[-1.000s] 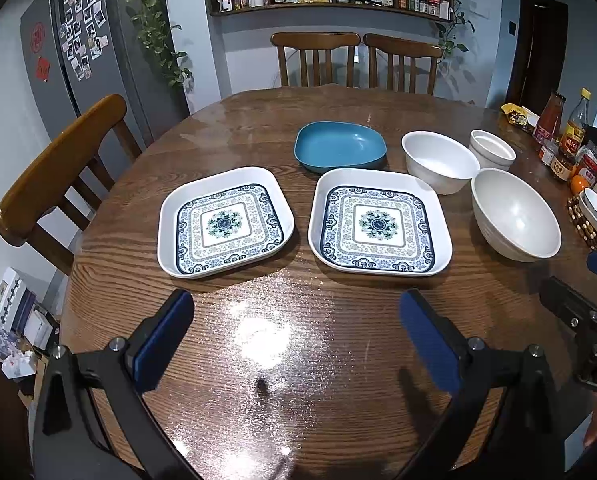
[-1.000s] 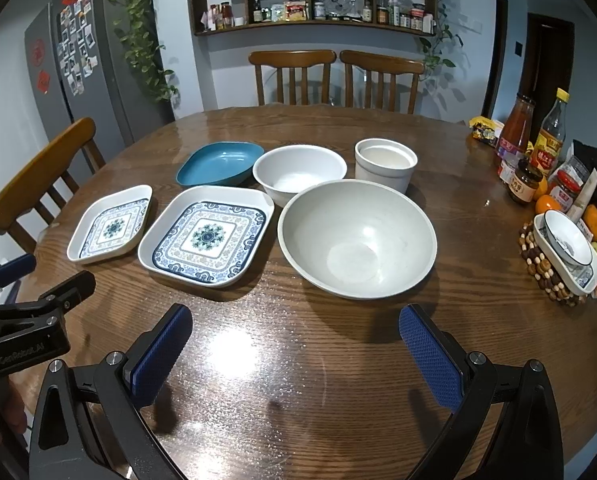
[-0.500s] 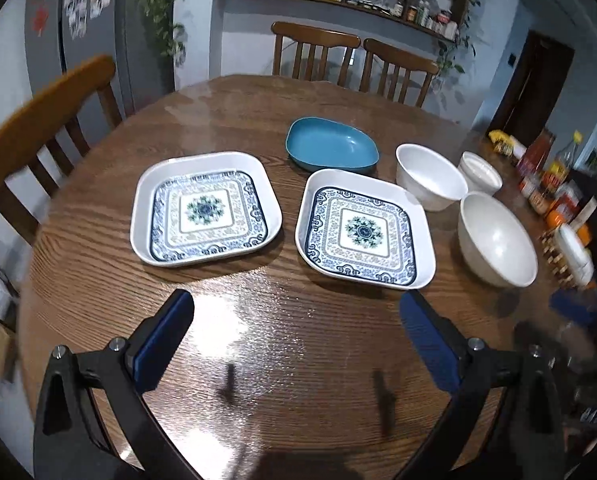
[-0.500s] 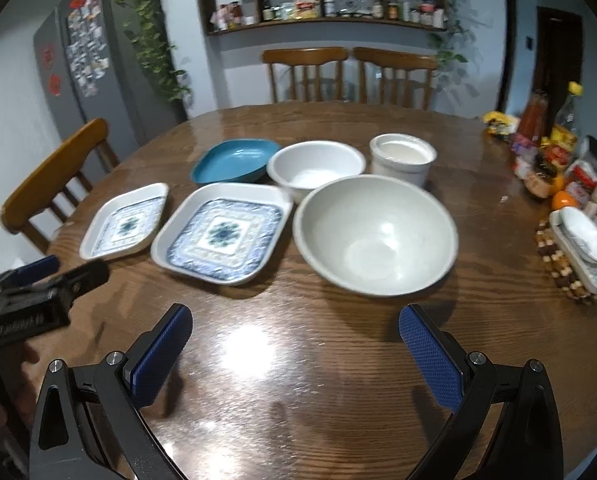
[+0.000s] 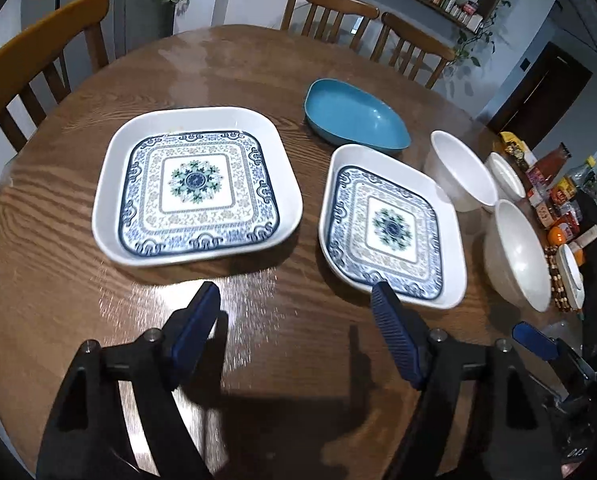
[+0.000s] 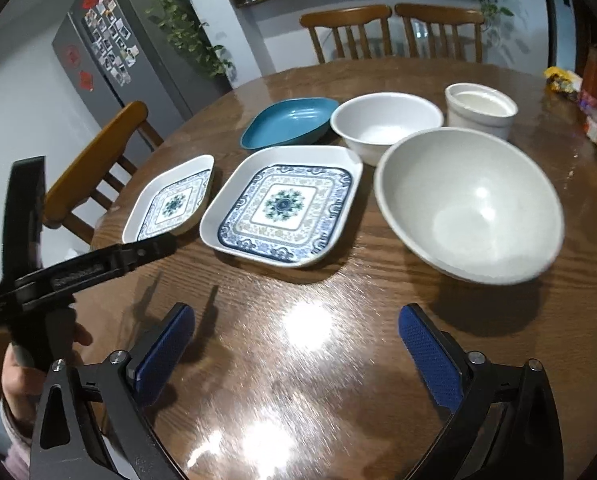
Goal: Organize plates and bowls
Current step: 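Grasp the rims of the two blue-patterned square plates with both grippers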
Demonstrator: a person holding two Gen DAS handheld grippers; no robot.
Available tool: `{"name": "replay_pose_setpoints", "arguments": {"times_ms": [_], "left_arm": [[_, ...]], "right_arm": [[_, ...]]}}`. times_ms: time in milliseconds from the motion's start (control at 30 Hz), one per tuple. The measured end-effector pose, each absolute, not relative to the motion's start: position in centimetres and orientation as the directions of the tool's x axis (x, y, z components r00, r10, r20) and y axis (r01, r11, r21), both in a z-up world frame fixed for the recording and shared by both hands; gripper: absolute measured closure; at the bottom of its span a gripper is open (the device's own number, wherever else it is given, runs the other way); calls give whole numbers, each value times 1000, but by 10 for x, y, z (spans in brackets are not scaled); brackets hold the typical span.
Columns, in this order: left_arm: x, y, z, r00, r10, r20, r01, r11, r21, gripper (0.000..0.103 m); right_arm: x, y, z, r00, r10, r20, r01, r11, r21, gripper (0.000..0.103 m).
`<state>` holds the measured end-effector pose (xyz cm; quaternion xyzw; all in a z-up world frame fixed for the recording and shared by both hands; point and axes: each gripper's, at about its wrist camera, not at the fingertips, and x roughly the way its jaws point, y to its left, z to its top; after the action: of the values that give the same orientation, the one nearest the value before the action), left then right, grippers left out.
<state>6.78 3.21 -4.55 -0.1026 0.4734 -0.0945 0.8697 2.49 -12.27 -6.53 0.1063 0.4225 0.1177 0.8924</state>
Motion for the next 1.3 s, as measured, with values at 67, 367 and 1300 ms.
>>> {"name": "replay_pose_setpoints", "arguments": {"times_ms": [67, 367, 1300], "left_arm": [[74, 30, -47, 529, -251, -811, 69, 965, -254, 36], [93, 18, -53, 511, -257, -820, 101, 966, -240, 41], [20, 38, -55, 531, -218, -819, 162, 975, -155, 84]], "right_arm": [[36, -123, -69, 607, 299, -737, -96, 947, 306, 10], [75, -114, -90, 599, 211, -773, 30, 958, 284, 29], [26, -89, -86, 568, 265, -779, -139, 964, 226, 85]]}}
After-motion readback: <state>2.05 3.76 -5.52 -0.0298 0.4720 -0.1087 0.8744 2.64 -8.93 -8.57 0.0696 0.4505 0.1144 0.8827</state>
